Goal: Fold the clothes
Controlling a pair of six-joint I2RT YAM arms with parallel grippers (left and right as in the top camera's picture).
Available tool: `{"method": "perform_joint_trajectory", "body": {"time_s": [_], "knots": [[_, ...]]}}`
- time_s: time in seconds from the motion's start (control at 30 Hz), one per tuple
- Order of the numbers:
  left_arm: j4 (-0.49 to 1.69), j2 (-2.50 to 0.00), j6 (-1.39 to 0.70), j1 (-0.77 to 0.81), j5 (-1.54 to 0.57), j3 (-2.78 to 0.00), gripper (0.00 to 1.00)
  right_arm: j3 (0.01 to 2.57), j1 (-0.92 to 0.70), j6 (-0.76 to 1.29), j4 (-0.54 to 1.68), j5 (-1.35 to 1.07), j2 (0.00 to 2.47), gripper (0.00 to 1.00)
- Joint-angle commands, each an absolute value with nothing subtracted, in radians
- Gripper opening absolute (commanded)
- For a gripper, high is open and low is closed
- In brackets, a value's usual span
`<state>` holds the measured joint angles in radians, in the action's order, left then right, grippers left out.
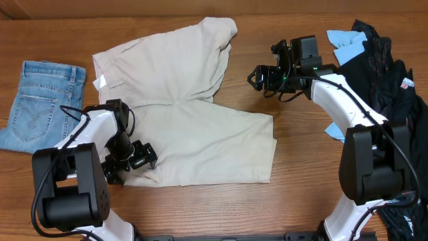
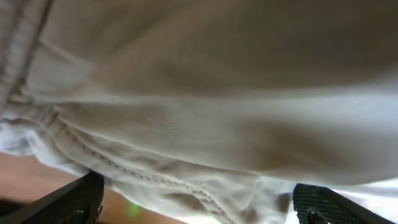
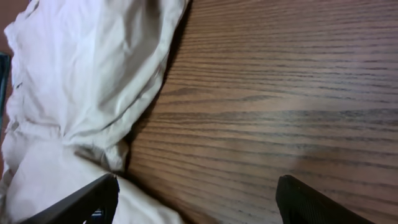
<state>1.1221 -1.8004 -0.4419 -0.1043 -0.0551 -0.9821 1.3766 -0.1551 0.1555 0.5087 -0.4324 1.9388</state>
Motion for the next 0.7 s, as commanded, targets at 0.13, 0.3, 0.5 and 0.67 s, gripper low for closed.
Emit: {"method": "perform_joint_trajectory", "body": {"time_s": [0.13,0.3,0.5,0.67], "knots": [[1.208,-1.807,-0.470,-0.100,0.057,-0.971,0.93,1.407,-0.156,0.120,0.514,-0.411,1.938,0.88],[1.222,-1.692,-0.513,-0.101,0.129,-0.974,0.95,1.407,-0.156,0.094,0.513,-0.405,1.938,0.88],[1.125,-1.473,-0.527,-0.100,0.107,-0.980,1.00,1.407,-0.156,0.078,0.482,-0.405,1.941,0.88],[0.986,-1.388,-0.504,-0.097,0.015,-0.980,1.00,1.408,-0.162,0.079,0.463,-0.429,1.959,0.87]]}}
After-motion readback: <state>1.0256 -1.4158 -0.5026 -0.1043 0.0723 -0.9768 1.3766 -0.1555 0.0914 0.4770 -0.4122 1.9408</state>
